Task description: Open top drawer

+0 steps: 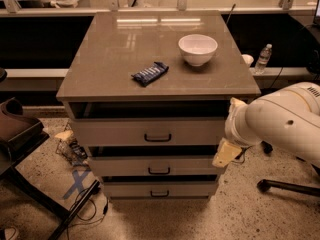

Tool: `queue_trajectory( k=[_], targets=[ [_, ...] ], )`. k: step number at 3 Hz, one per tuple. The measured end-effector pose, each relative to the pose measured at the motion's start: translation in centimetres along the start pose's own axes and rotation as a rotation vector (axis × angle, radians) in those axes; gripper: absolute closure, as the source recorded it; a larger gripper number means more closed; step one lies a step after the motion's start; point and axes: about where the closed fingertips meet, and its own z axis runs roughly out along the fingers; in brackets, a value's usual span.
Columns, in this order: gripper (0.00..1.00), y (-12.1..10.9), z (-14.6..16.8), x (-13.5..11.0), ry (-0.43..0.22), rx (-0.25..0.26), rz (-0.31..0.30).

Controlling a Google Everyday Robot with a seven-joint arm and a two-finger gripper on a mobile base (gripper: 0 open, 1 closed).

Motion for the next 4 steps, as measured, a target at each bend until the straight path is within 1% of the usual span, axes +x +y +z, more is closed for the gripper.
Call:
queue_trajectory(
  k=[1,2,3,4],
  targets=[
    [0.0,0.3,2.4,-0.2,-0.003,-0.022,-0.059],
    [0.0,0.2,5.0,-0.7,0.012,-0.049,-0.156],
    [0.0,-0.1,7.0,-1.1,0.033,-0.081,-0.234],
    [0.0,0.0,8.8,-1.5,0.051,-0.117,-0.283]
  ],
)
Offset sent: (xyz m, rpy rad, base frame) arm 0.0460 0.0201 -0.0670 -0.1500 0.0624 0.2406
